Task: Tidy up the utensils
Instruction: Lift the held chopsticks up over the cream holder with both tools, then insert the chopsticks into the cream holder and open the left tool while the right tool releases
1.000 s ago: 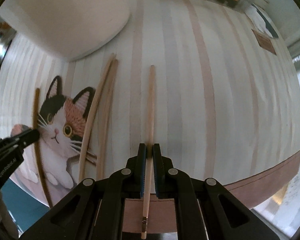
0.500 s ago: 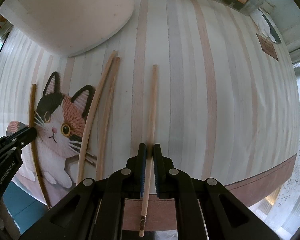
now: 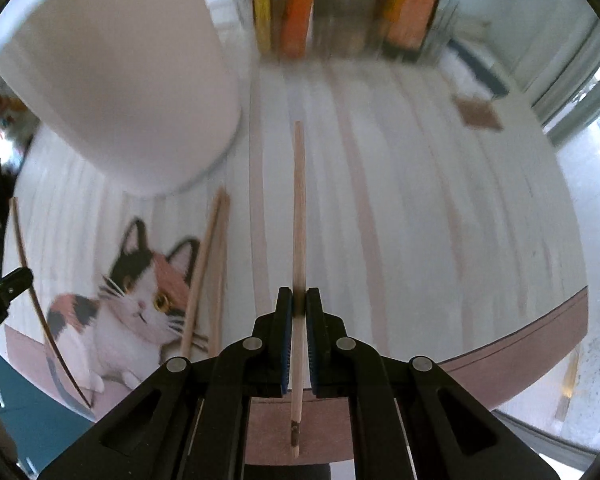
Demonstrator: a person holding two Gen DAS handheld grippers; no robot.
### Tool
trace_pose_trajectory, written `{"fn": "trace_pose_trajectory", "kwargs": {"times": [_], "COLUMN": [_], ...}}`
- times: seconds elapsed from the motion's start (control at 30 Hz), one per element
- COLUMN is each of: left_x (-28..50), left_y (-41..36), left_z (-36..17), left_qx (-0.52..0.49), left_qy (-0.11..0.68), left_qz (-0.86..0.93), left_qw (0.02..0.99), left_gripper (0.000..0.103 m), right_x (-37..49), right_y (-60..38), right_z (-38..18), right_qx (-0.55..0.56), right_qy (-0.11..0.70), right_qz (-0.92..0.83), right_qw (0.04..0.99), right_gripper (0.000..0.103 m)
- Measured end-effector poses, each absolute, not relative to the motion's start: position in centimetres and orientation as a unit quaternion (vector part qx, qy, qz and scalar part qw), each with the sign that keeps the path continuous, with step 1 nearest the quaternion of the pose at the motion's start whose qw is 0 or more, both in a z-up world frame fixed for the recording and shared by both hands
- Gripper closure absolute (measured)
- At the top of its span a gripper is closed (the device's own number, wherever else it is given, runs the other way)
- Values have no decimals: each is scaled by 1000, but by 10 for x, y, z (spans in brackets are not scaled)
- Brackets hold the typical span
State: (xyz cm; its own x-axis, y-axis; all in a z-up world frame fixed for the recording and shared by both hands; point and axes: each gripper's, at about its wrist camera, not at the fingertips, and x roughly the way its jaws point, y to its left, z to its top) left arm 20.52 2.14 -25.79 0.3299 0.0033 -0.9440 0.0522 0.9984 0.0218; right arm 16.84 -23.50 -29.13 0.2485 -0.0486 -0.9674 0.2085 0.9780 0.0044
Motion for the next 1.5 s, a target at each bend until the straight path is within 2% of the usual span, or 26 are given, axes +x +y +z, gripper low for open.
{"fn": "trace_pose_trajectory", "kwargs": {"times": [0.33, 0.5, 0.73, 0.97, 1.2, 1.5], "left_x": [217, 227, 245, 278, 332, 370], "left_y": [38, 38, 53, 40, -1, -40], "left_z": [-186, -133, -38, 20, 15, -50], "left_qx": [-21, -43, -111, -154, -144, -101], "left_qy": [506, 459, 388, 343, 360, 441], "left_qz": [-13, -17, -44, -82, -96, -105], "left_qw": [862, 887, 914, 923, 917, 886], "left_gripper": [98, 98, 98, 98, 98, 98], "right_x": [170, 181, 211, 260, 319, 375], "right_y": [-230, -234, -248, -253, -237, -221], "right_z": [-236, -211, -130, -49, -26, -75], "right_qx": [61, 82, 156, 187, 158, 133], "right_qy": [536, 509, 441, 363, 325, 372], "right_qz": [-87, -77, -30, 11, 8, 12], "right_qw": [837, 853, 883, 913, 933, 919], "right_gripper": [96, 96, 96, 96, 96, 96]}}
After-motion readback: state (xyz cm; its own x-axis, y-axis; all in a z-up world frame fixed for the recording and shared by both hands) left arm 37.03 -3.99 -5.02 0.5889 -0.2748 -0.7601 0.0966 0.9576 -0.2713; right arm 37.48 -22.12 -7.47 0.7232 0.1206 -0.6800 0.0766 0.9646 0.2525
